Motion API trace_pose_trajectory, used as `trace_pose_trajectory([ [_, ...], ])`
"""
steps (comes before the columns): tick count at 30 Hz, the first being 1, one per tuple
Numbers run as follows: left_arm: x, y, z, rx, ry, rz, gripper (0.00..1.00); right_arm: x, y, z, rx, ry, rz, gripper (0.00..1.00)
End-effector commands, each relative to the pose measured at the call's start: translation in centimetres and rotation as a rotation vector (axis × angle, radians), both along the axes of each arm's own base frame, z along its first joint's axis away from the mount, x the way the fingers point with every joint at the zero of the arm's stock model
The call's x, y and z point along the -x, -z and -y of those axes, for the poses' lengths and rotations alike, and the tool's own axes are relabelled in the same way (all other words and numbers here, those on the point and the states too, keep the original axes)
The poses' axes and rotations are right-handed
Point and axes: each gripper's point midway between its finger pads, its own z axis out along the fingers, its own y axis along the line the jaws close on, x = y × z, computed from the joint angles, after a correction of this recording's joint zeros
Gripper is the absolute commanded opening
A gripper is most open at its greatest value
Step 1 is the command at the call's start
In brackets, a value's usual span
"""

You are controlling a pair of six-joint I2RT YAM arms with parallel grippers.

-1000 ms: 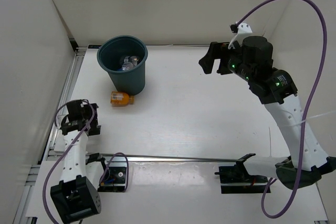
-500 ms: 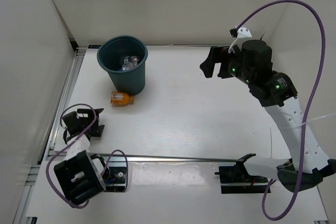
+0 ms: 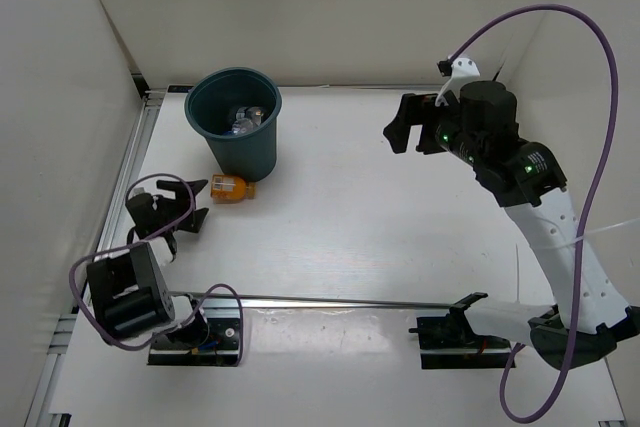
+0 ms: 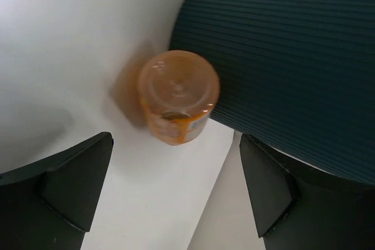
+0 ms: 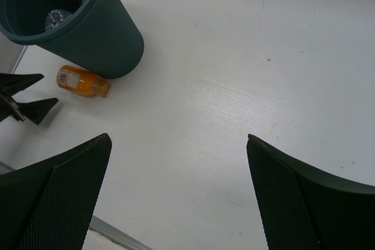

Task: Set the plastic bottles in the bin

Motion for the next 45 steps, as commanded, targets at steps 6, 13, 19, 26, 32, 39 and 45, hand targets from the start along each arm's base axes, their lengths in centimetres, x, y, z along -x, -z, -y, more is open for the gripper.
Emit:
trace_pose_trajectory([
  [6, -5.1, -4.0, 2.2, -0.041, 0.091, 0.109, 1.0, 0.0, -0.1, 0.9, 0.025, 0.023, 0.035, 0.99],
  [13, -6.7, -3.9, 4.0, -0.029, 0.123, 0.085, 1.0, -0.1, -0.5, 1.1, 0.039, 0.026, 0.052, 0.99],
  [19, -7.0, -3.6, 4.4, -0.032, 0.127, 0.068, 1.0, 0.0, -0.4, 1.4, 0.042, 0.034, 0.054, 0.99],
  [26, -6.2, -2.2, 4.8, -0.031, 0.134, 0.011, 1.0, 0.2, 0.1, 1.5, 0.046, 0.034, 0.046, 0.99],
  [32, -5.6, -1.0, 5.6, -0.033, 0.137, -0.048, 1.0, 0.1, 0.5, 1.7, 0.062, 0.039, 0.043, 0.99],
  [39, -6.0, -0.1, 5.8, -0.026, 0.129, -0.115, 1.0, 0.3, 0.2, 1.8, 0.057, 0.039, 0.051, 0.99],
  [45, -6.2, 0.6, 6.3, -0.048, 0.158, -0.167, 1.0, 0.2, 0.2, 1.9, 0.061, 0.049, 0.053, 0.99],
])
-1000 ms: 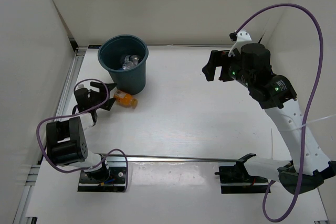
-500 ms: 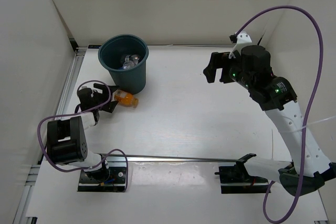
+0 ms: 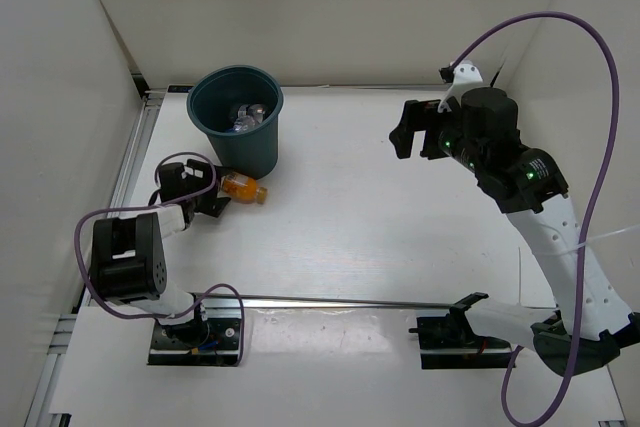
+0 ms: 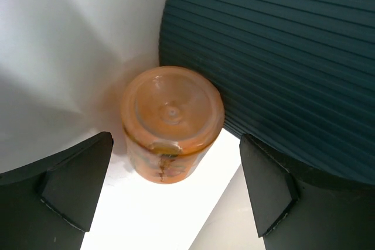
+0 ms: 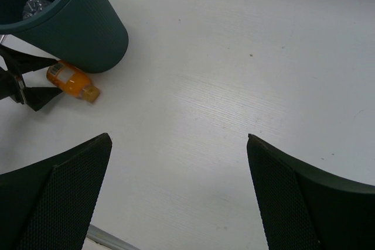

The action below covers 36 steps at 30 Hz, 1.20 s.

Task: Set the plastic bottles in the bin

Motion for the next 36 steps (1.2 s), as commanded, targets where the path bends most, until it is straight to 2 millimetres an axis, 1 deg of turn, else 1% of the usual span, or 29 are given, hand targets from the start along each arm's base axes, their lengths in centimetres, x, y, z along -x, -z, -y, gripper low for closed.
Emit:
trace_pose_trajectory([
  [1, -0.6, -0.2, 0.4, -0.028, 0.024, -0.018, 1.0, 0.0, -0.8, 0.6, 0.006, 0.016, 0.041, 0.99],
  [2, -0.9, -0.2, 0.3, -0.036, 0.03, -0.022, 1.0, 0.0, -0.8, 0.6, 0.006, 0.016, 0.041, 0.99],
  [3, -0.7, 0.0, 0.7, -0.034, 0.04, -0.032, 0.98, 0.0, -0.8, 0.6, 0.006, 0.016, 0.041, 0.99],
  [4, -0.8, 0.2, 0.7, -0.033, 0.04, -0.046, 0.97, 0.0, -0.5, 0.6, 0.011, 0.016, 0.033, 0.99],
  [5, -0.8, 0.2, 0.7, -0.033, 0.04, -0.046, 0.97, 0.0, -0.5, 0.6, 0.011, 0.016, 0.033, 0.99],
  [8, -0.5, 0.7, 0.7, -0.03, 0.04, -0.066, 0.92, 0.0, -0.5, 0.6, 0.011, 0.016, 0.033, 0.99],
  [9, -0.4, 1.0, 1.1, -0.029, 0.05, -0.075, 0.92, 0.2, -0.7, 0.7, 0.006, 0.016, 0.041, 0.99],
  [11, -0.5, 1.1, 0.9, -0.035, 0.043, -0.076, 0.91, 0.2, -0.7, 0.7, 0.006, 0.016, 0.041, 0.99],
  [15, 0.3, 2.0, 0.8, -0.038, 0.037, -0.107, 0.89, 0.2, -0.7, 0.7, 0.006, 0.016, 0.041, 0.99],
  [17, 0.3, 2.0, 0.8, -0.038, 0.037, -0.107, 0.89, 0.1, -0.7, 0.9, 0.009, 0.024, 0.043, 0.99],
  [19, 0.5, 2.2, 0.9, -0.037, 0.037, -0.116, 0.84, 0.1, -0.7, 0.9, 0.009, 0.024, 0.043, 0.99],
  [21, 0.6, 2.5, 1.0, -0.029, 0.044, -0.126, 0.82, 0.3, -1.0, 1.0, 0.004, 0.024, 0.051, 0.99],
  [25, 0.9, 2.9, 1.2, -0.028, 0.057, -0.141, 0.78, 0.4, -0.8, 1.1, 0.009, 0.024, 0.043, 0.99],
  [26, 0.9, 2.9, 1.2, -0.028, 0.057, -0.141, 0.78, 0.7, -1.1, 1.2, 0.004, 0.024, 0.051, 0.99],
  [27, 0.9, 2.9, 1.2, -0.028, 0.057, -0.141, 0.78, 0.6, -0.7, 1.2, 0.009, 0.024, 0.043, 0.99],
  [30, 1.3, 3.3, 1.7, -0.02, 0.073, -0.158, 0.78, 0.6, -0.7, 1.2, 0.009, 0.024, 0.043, 0.99],
  [31, 0.9, 2.9, 1.8, -0.015, 0.08, -0.147, 0.81, 0.6, -0.7, 1.2, 0.009, 0.024, 0.043, 0.99],
  [33, 1.2, 3.0, 2.1, -0.015, 0.089, -0.156, 0.85, 0.6, -0.7, 1.2, 0.009, 0.024, 0.043, 0.99],
  [34, 1.2, 3.0, 2.5, -0.015, 0.098, -0.156, 0.86, 0.8, -0.6, 1.3, 0.009, 0.024, 0.043, 0.99],
  [36, 1.2, 3.0, 2.5, -0.015, 0.098, -0.156, 0.88, 0.8, -0.6, 1.3, 0.009, 0.024, 0.043, 0.99],
])
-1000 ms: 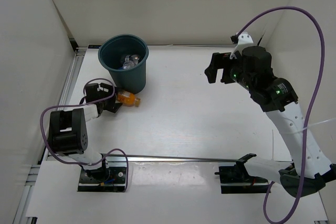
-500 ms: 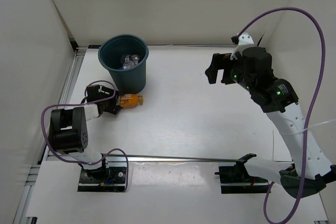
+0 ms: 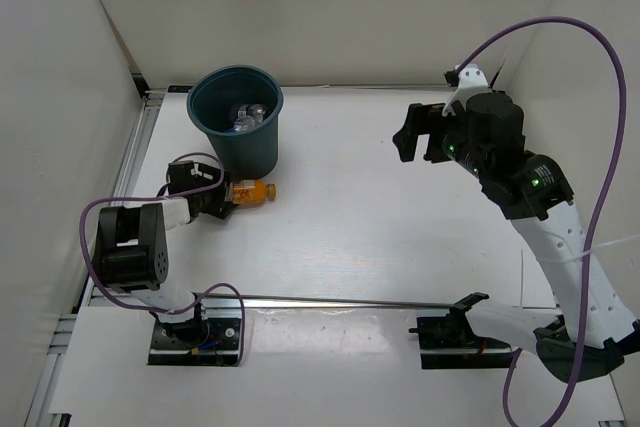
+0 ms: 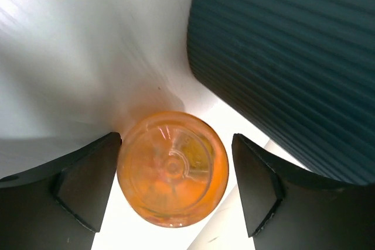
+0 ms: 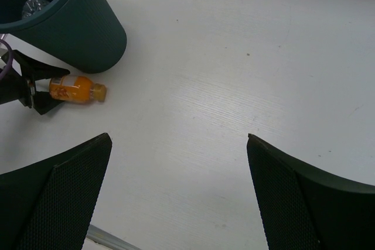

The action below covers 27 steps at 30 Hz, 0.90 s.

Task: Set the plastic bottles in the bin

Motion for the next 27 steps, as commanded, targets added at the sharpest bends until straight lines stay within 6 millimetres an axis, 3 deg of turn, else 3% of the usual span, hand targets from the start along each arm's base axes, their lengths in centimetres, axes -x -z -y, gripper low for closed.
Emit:
trace_pose_trajectory([
  [1, 0.7, 0.7, 0.8, -0.01, 0.035, -0.037, 0.88, 0.2, -0.4, 0.7, 0.01, 0.011, 0.029, 0.99],
  [8, 0.9, 1.0, 1.1, -0.01, 0.044, -0.046, 0.85, 0.3, -0.2, 0.7, 0.015, 0.011, 0.021, 0.99],
  [15, 0.8, 1.0, 1.2, -0.004, 0.038, -0.049, 0.71, 0.6, -0.5, 0.8, 0.01, 0.011, 0.029, 0.99],
  [20, 1.9, 0.8, 1.7, 0.004, 0.054, -0.045, 0.7, 0.5, -0.1, 0.8, 0.015, 0.011, 0.021, 0.99],
  [26, 2.7, -1.8, 2.1, 0.022, 0.064, 0.028, 0.64, 0.6, 0.3, 0.6, -0.002, 0.01, 0.003, 0.99],
  [27, 2.7, -3.1, 2.6, 0.029, 0.083, 0.066, 0.62, 0.4, 0.5, 0.5, 0.003, 0.01, -0.005, 0.99],
])
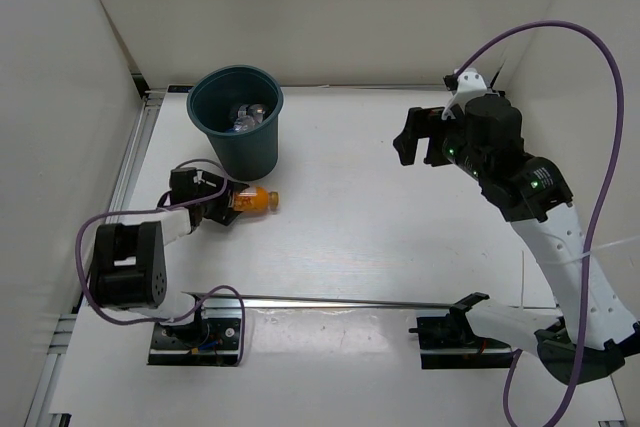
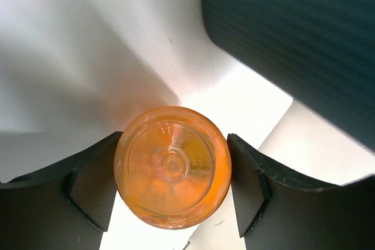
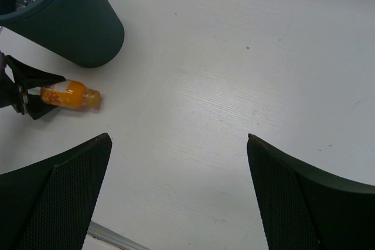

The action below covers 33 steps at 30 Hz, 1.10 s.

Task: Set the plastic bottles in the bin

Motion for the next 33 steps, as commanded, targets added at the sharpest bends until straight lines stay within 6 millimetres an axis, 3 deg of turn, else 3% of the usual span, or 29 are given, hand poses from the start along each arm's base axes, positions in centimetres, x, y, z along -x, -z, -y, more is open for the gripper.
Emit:
trace_pose_trajectory([
  [1, 0.7, -2.9, 1.0, 0.016, 0.04, 0.086, 0.62, 0.0, -0.4, 0.1, -0.011, 0.002, 0.017, 0.99],
  [5, 2.9, -4.0, 1.6, 0.016, 0.065, 0.108, 0.58, -0.1, -0.1, -0.3, -0.017, -0.005, 0.002, 0.99],
  [9, 4.1, -6.6, 2.7, 0.009, 0.109, 0.187, 0.57, -0.2, -0.3, -0.6, -0.029, -0.011, -0.004, 0.99],
  [12, 4.4, -9.9, 3.0, -0.007, 0.132, 0.283, 0.56, -0.2, -0.3, -0.6, -0.029, -0.011, -0.004, 0.99],
  [19, 3.8, -20.4, 3.2, -0.044, 0.148, 0.557, 0.56, -0.2, 1.0, -0.8, -0.024, -0.015, -0.036, 0.99],
  [21, 3.3, -24.2, 3.2, -0.055, 0.149, 0.643, 0.57, -0.2, 1.0, -0.7, -0.021, -0.007, -0.034, 0.99],
  [23, 2.2, -26.1, 3.1, -0.061, 0.14, 0.667, 0.57, -0.2, 2.0, -0.7, -0.01, -0.006, -0.054, 0.99],
  [24, 1.6, -29.5, 3.1, -0.074, 0.143, 0.738, 0.57, -0.2, 2.0, -0.8, -0.013, -0.015, -0.056, 0.99],
  [26, 0.0, -31.5, 2.8, -0.086, 0.137, 0.762, 0.57, -0.2, 2.3, -0.8, -0.008, -0.015, -0.064, 0.99],
  [27, -0.7, -34.7, 2.3, -0.096, 0.119, 0.821, 0.57, -0.2, 2.7, -0.8, -0.004, -0.014, -0.072, 0.99],
  [28, -1.4, -35.9, 1.9, -0.092, 0.104, 0.835, 0.57, -0.2, 2.7, -0.8, -0.004, -0.014, -0.072, 0.99],
  [29, -3.2, -35.7, 1.4, -0.1, 0.083, 0.812, 0.57, -0.2, 2.7, -0.8, -0.004, -0.014, -0.072, 0.99],
  [30, -4.1, -38.1, 0.3, -0.117, 0.048, 0.854, 0.57, -0.2, 2.7, -0.8, -0.004, -0.014, -0.072, 0.99],
  [32, -6.0, -38.3, -0.6, -0.125, 0.03, 0.844, 0.58, -0.1, 2.7, -0.8, -0.011, -0.011, -0.076, 0.99],
  [33, -7.9, -37.0, -1.0, -0.126, 0.022, 0.805, 0.59, -0.1, 2.7, -0.8, -0.011, -0.011, -0.076, 0.99],
])
